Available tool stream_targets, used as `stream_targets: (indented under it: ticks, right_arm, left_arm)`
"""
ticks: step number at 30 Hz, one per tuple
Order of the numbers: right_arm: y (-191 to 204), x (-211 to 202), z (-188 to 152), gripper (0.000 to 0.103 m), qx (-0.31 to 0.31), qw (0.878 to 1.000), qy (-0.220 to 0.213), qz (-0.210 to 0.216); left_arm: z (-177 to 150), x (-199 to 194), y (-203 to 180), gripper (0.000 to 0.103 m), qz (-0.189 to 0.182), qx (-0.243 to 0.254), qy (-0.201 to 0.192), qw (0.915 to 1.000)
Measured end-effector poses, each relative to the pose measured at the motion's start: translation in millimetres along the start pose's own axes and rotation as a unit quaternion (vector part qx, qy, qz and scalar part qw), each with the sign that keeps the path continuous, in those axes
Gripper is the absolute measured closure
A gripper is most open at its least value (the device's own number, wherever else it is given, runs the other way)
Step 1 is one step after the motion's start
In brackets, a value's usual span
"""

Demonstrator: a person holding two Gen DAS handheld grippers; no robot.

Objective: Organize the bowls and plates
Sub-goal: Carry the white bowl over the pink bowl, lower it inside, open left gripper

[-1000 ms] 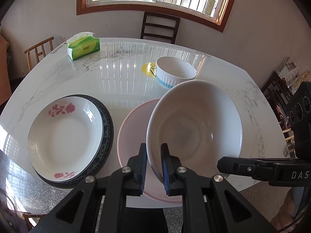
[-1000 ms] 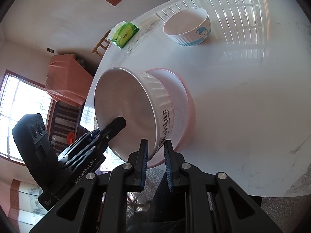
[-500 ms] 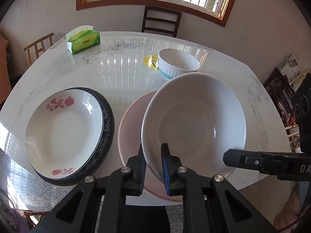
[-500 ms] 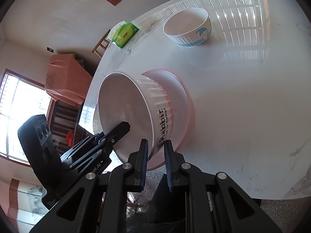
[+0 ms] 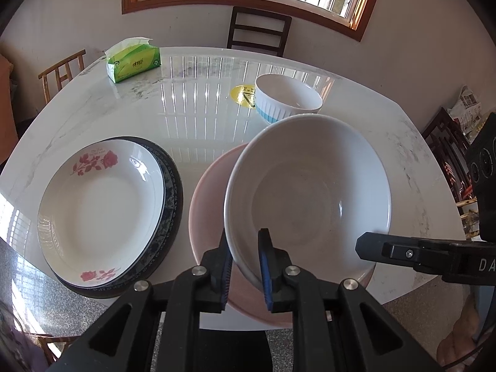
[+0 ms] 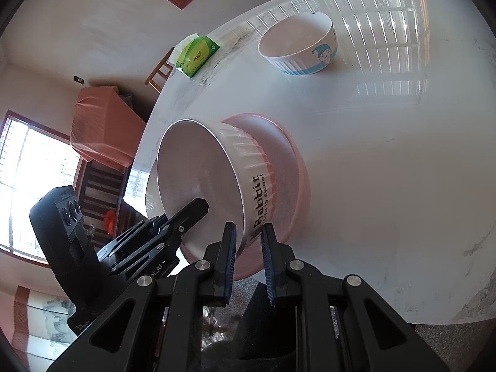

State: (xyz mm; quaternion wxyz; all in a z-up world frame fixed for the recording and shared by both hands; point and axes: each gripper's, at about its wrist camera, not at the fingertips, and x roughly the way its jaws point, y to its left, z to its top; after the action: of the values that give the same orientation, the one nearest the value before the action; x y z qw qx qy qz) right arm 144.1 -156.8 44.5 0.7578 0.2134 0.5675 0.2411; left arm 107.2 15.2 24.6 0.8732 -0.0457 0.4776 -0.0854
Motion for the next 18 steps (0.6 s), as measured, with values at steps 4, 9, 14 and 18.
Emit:
stream_targets:
  ticks: [4, 9, 14, 18]
  right_arm:
    - [-1.2, 0.6, 0.9, 0.086, 0.001, 1.0, -0.001, -0.001]
    - [-1.8, 1.3, 2.4, 0.086, 0.0, 1.0, -0.001, -0.003]
    - [-1.8, 1.6, 3.4, 0.086, -0.002, 1.0, -0.004, -0.006]
    - [-2.4, 1.9, 4.6, 0.086, -0.002, 1.0, -0.005, -0.007]
  left_arm:
    - [-0.6, 0.5, -0.4, 0.084, 0.002, 0.001, 0.0, 1.0]
    - [0.2, 1.7, -0.9, 0.083, 0.003, 0.002, 0.0, 1.0]
    - [-0.7, 1.9, -1.7, 0.082, 0.006, 0.005, 0.0, 1.0]
    - [0.1, 2.4, -0.3, 0.081, 0.004, 0.003, 0.002, 1.0]
